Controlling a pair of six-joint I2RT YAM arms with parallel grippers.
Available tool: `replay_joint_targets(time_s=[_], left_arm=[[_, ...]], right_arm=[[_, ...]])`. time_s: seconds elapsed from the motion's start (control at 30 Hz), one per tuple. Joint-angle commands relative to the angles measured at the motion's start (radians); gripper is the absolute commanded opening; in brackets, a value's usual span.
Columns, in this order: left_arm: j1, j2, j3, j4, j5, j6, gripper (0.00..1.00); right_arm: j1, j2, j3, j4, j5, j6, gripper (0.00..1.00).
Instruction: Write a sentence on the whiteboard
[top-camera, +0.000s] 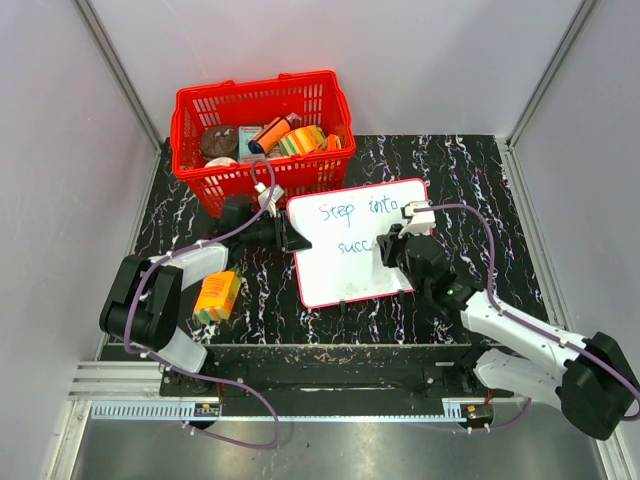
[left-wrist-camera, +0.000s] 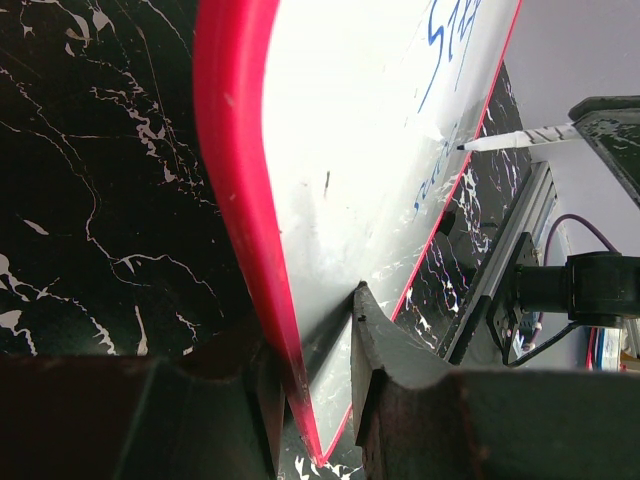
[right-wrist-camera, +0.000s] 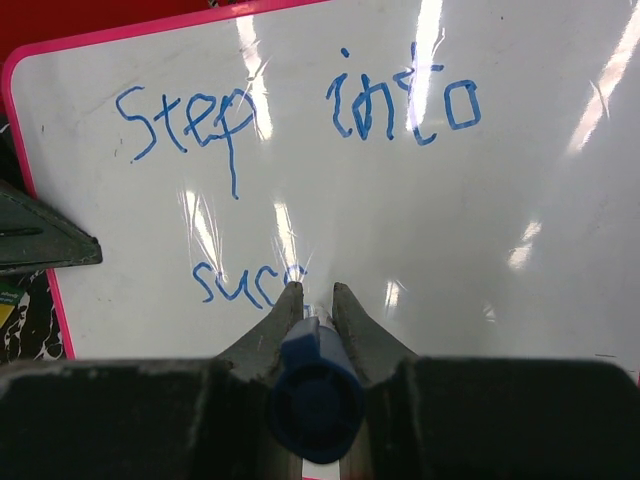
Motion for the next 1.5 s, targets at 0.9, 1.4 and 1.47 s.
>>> replay_joint_targets(time_s=[0.9,1.4,1.47], left_arm=[[-0.024,0.056,-0.013,-0.097,-0.238,0.174,0.00],[-0.024,0.057,-0.013,-0.098,-0.241,0.174,0.00],[-0.024,0.056,-0.013,-0.098,-0.240,0.175,0.00]], right_arm=[[-0.017,0.064,0.054,0.092,0.064,-0.026,0.00],[-0.032,0.024,0.048,0.052,0.119,-0.041,0.00],[-0.035,0.026,0.048,0.052,0.122,-0.041,0.00]])
